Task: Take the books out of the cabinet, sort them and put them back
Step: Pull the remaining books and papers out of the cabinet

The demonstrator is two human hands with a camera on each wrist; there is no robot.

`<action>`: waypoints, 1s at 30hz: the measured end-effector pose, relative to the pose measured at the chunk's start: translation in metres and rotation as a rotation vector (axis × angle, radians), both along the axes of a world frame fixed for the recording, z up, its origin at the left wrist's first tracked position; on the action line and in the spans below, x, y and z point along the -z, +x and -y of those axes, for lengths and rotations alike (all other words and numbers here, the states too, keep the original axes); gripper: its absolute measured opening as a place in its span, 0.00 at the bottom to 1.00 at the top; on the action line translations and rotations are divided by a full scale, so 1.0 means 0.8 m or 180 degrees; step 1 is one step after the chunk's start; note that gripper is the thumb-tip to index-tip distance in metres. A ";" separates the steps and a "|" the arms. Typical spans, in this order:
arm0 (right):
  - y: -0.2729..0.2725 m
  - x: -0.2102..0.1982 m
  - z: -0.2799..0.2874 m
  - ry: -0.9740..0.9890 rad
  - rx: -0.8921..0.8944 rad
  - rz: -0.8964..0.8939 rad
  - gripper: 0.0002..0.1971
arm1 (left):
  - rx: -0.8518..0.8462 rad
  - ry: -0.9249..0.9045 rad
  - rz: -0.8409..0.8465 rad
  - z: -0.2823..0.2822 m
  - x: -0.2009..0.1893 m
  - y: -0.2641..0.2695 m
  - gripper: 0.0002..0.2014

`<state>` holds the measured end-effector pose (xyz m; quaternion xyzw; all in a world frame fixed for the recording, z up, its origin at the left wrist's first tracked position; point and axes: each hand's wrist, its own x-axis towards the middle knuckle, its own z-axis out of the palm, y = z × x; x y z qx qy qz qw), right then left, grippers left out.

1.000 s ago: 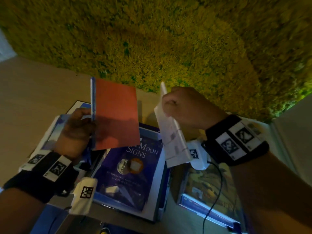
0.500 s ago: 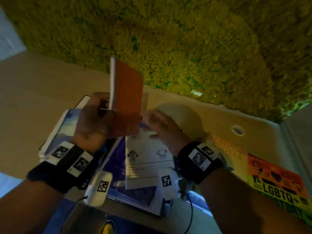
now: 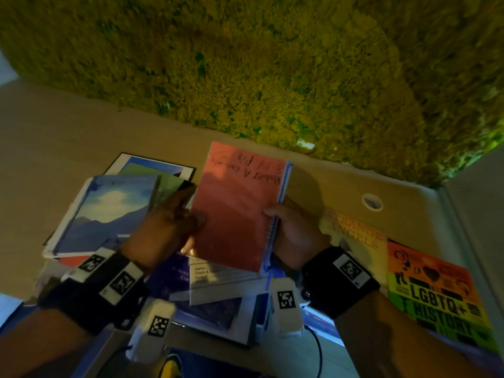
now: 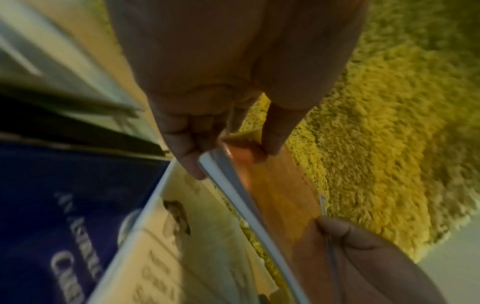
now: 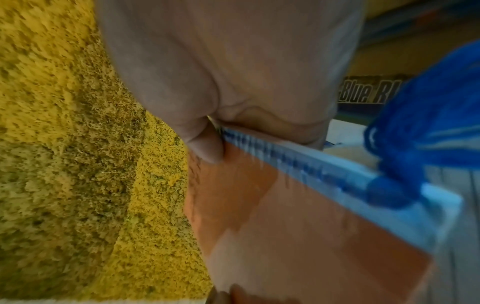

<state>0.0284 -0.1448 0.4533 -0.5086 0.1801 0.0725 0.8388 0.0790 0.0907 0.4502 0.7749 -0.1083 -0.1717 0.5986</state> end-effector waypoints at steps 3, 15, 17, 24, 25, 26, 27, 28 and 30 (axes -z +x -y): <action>-0.001 0.001 0.001 -0.0182 -0.0141 -0.0126 0.24 | 0.0207 -0.0034 -0.0077 -0.004 -0.004 -0.001 0.23; -0.009 -0.029 0.021 -0.1310 -0.1645 -0.0237 0.21 | 0.1676 0.3060 0.2640 0.046 -0.099 0.080 0.27; -0.011 -0.026 0.013 -0.1547 -0.1595 -0.0334 0.17 | 0.1692 0.3058 0.3231 0.067 -0.094 0.057 0.25; -0.038 -0.019 0.041 -0.3232 -0.2365 -0.0896 0.27 | 0.1313 0.3032 0.1299 0.008 -0.035 0.021 0.30; -0.039 -0.018 0.041 -0.3254 -0.2332 -0.0873 0.27 | 0.1394 0.2826 0.1035 0.000 -0.022 0.012 0.28; -0.038 -0.016 0.038 -0.3231 -0.2331 -0.0862 0.24 | 0.1318 0.2561 0.0786 -0.003 -0.014 0.003 0.27; -0.036 -0.016 0.032 -0.3138 -0.2289 -0.0887 0.19 | 0.1210 0.2319 0.0617 -0.007 0.001 0.000 0.27; -0.034 -0.014 0.024 -0.2965 -0.2243 -0.0935 0.13 | 0.1058 0.2053 0.0435 -0.008 0.012 -0.002 0.29; -0.029 -0.007 0.017 -0.2715 -0.2136 -0.1003 0.17 | 0.0910 0.1701 0.0425 -0.007 0.023 -0.004 0.29</action>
